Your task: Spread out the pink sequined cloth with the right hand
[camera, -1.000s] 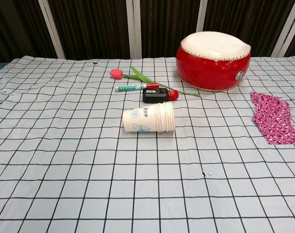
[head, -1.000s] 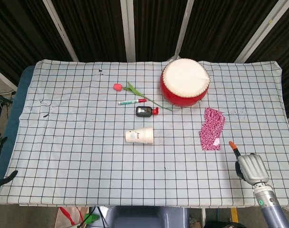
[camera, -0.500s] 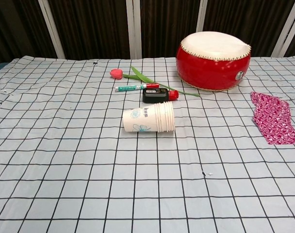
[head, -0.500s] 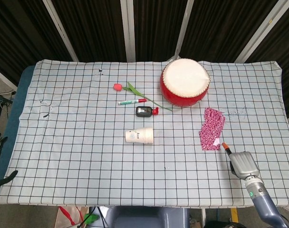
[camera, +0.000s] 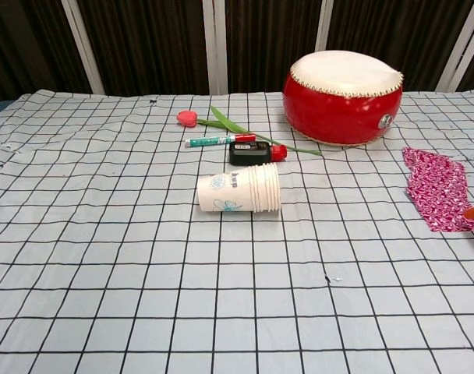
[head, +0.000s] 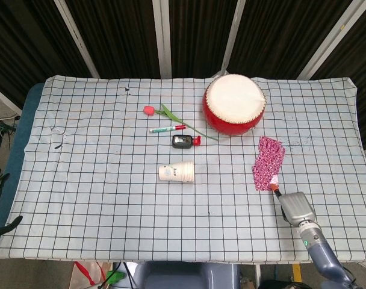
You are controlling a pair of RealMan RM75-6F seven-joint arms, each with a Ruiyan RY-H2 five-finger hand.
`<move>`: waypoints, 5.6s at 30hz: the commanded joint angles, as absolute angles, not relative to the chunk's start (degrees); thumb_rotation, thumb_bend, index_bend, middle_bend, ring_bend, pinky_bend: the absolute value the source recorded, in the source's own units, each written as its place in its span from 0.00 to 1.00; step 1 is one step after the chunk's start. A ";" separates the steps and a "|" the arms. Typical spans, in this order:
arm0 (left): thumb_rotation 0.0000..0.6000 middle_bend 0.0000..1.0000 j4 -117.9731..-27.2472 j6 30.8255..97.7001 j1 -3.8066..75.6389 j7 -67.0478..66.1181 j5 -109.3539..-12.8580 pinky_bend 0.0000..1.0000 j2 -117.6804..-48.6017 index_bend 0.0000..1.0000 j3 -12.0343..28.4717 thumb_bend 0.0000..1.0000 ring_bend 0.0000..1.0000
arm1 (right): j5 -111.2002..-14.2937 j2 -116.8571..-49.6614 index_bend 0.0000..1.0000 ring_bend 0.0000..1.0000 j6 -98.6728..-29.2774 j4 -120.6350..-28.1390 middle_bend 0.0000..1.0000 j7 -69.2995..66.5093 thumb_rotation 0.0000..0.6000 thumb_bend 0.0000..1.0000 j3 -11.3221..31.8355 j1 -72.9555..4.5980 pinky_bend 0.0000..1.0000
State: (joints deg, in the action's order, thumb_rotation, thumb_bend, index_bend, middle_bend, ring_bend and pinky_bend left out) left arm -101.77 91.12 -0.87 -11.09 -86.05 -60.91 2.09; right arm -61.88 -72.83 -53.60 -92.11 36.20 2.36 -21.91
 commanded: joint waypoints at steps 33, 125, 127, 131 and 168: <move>1.00 0.00 -101.85 90.95 -0.77 -11.58 -85.95 0.02 -61.03 0.10 2.06 0.25 0.00 | -58.83 -71.81 0.09 0.81 -55.94 -96.72 0.83 40.49 1.00 0.80 -4.20 -23.90 0.50; 1.00 0.00 -101.78 91.80 -1.14 -11.19 -86.35 0.02 -60.88 0.11 2.06 0.25 0.00 | -42.97 -77.99 0.09 0.81 -61.08 -103.55 0.83 52.71 1.00 0.82 -3.90 -37.19 0.50; 1.00 0.00 -101.77 91.76 -1.13 -11.21 -86.32 0.02 -60.89 0.11 2.06 0.25 0.00 | -43.17 -78.11 0.09 0.81 -61.48 -104.16 0.83 52.98 1.00 0.82 -4.11 -37.25 0.50; 1.00 0.00 -101.79 91.70 -1.11 -11.29 -86.20 0.02 -60.91 0.11 2.10 0.25 0.00 | -43.74 -78.22 0.09 0.81 -62.65 -105.52 0.83 53.59 1.00 0.82 -4.27 -37.44 0.50; 1.00 0.00 -101.78 91.12 -0.98 -10.79 -86.29 0.02 -60.65 0.11 1.90 0.25 0.00 | -87.69 -62.53 0.00 0.19 -93.51 -99.46 0.08 11.97 1.00 0.28 -9.64 -8.36 0.15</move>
